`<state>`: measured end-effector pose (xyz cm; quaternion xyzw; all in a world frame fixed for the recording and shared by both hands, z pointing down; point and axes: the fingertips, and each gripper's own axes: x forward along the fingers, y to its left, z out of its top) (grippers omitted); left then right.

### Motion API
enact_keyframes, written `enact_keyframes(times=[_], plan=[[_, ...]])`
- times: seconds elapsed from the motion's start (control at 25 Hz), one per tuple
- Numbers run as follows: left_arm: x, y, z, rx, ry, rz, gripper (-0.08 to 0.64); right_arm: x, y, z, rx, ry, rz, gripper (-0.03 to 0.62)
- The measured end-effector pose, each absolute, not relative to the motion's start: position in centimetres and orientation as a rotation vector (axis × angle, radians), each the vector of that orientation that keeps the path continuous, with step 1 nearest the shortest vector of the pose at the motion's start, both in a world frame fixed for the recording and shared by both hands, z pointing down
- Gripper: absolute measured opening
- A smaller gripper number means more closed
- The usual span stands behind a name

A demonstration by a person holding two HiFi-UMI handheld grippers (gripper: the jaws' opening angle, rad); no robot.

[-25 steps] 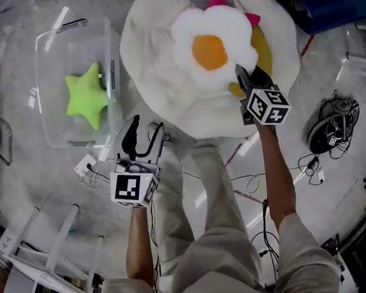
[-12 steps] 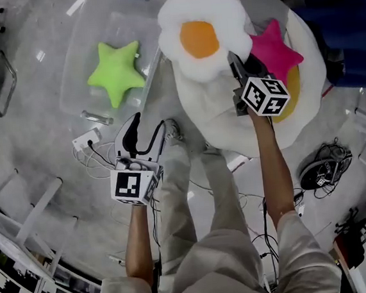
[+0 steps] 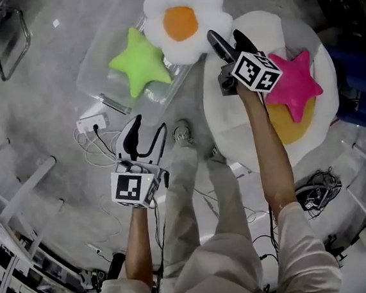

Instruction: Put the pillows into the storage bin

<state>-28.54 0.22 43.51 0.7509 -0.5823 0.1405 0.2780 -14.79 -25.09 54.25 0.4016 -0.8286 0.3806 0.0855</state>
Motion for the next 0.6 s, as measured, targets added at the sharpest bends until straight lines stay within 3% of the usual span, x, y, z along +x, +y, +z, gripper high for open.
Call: enact_keyframes(times=[0.04,0.28,0.6], plan=[[-28.9,0.3,43.7,2.014,-1.567,0.380,0.241,-16.1,-25.2,55.1,1.158,-2.471,1.184,0.551],[-28.3,0.5,44.9,2.023,-1.530,0.394,0.241,-14.6,-22.9,58.0,1.138,-2.377,1.057,0.551],[-21.8,-1.5,46.5,2.102,-1.412,0.411,0.241,-3.0,-20.2,61.3,1.268,-2.252,1.051,0.551]])
